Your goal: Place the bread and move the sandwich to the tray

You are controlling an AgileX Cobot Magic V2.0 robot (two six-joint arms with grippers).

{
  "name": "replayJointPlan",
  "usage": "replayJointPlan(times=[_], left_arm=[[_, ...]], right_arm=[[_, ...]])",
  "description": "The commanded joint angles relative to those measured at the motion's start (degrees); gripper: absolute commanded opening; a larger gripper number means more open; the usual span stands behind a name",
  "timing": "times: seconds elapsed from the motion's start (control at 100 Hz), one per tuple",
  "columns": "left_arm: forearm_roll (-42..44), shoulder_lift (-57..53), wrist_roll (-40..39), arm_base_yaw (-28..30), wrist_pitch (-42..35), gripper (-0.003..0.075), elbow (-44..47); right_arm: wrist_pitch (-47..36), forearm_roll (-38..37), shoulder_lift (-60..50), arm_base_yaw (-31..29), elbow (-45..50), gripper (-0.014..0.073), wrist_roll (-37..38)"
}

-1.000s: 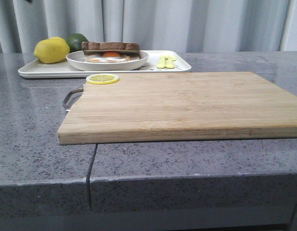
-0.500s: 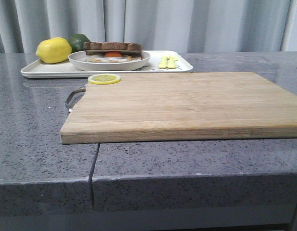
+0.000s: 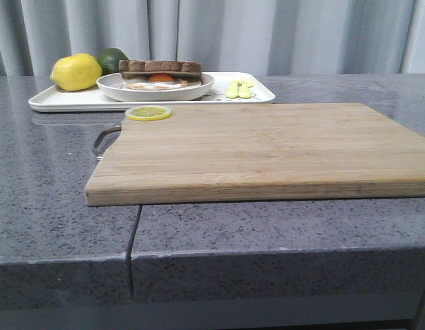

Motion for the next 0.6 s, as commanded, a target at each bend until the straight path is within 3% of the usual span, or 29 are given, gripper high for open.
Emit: replayJointPlan(times=[0.0,0.59], left_arm=[[2.5,-5.6,-1.3,-2.4,-6.3,0.0315,5.3],[1.2,-47.7,-9.2,-3.0,-48.0,0.0315,65.5]], right_arm=[[-4.7,-0.3,0.4,-0.4,-1.5,0.0549,0.1],[-4.6,-0.3,0.4,-0.4,-1.5,0.0549,0.1]])
